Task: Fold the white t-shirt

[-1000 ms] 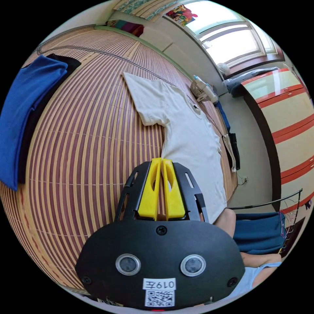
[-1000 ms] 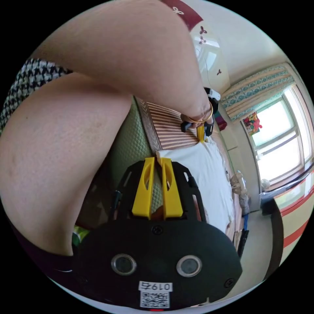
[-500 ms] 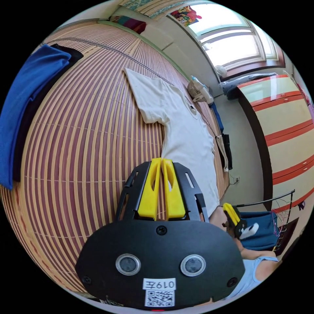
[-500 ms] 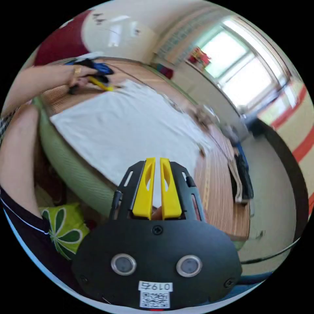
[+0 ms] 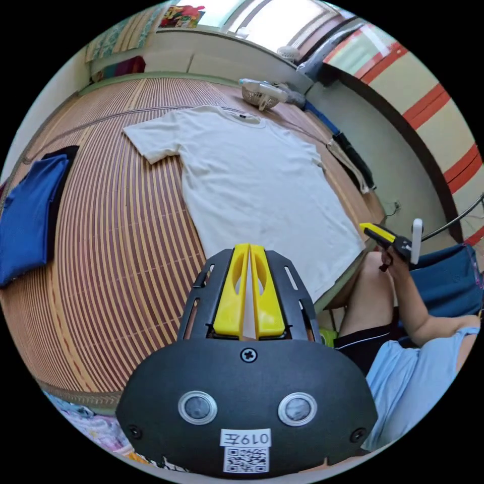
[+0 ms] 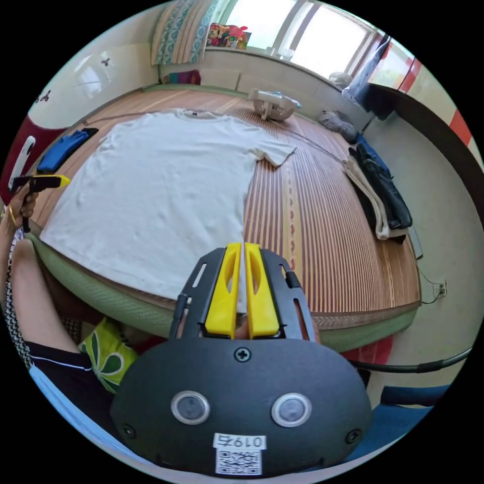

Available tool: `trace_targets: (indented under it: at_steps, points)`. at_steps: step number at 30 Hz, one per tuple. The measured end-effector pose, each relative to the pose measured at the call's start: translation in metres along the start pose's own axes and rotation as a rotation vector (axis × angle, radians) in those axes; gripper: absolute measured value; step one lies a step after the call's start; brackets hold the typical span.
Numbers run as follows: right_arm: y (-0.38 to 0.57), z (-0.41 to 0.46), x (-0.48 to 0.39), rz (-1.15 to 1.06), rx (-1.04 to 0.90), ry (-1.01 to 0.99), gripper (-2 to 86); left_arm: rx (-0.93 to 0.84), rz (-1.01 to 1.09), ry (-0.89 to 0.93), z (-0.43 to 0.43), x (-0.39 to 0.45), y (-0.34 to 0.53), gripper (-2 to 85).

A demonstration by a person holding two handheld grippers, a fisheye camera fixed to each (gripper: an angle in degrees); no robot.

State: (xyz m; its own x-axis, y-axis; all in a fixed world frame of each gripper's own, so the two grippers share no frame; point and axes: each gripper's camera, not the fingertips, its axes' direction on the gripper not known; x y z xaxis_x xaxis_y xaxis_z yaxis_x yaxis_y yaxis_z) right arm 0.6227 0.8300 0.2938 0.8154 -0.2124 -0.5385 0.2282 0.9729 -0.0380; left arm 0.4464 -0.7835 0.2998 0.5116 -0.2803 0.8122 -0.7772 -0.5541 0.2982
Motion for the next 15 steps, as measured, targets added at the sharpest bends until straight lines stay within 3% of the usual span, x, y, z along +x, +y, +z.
trace_targets:
  at_steps: [5, 15]
  points:
    - [-0.001, 0.016, 0.038, -0.004, -0.157, 0.046, -0.9, -0.075, -0.074, -0.06, 0.012, 0.011, 0.031, 0.7]
    - [-0.003, 0.009, 0.124, 0.015, -0.227, 0.045, -0.7, -0.099, -0.113, -0.093, 0.006, 0.028, 0.077, 1.3]
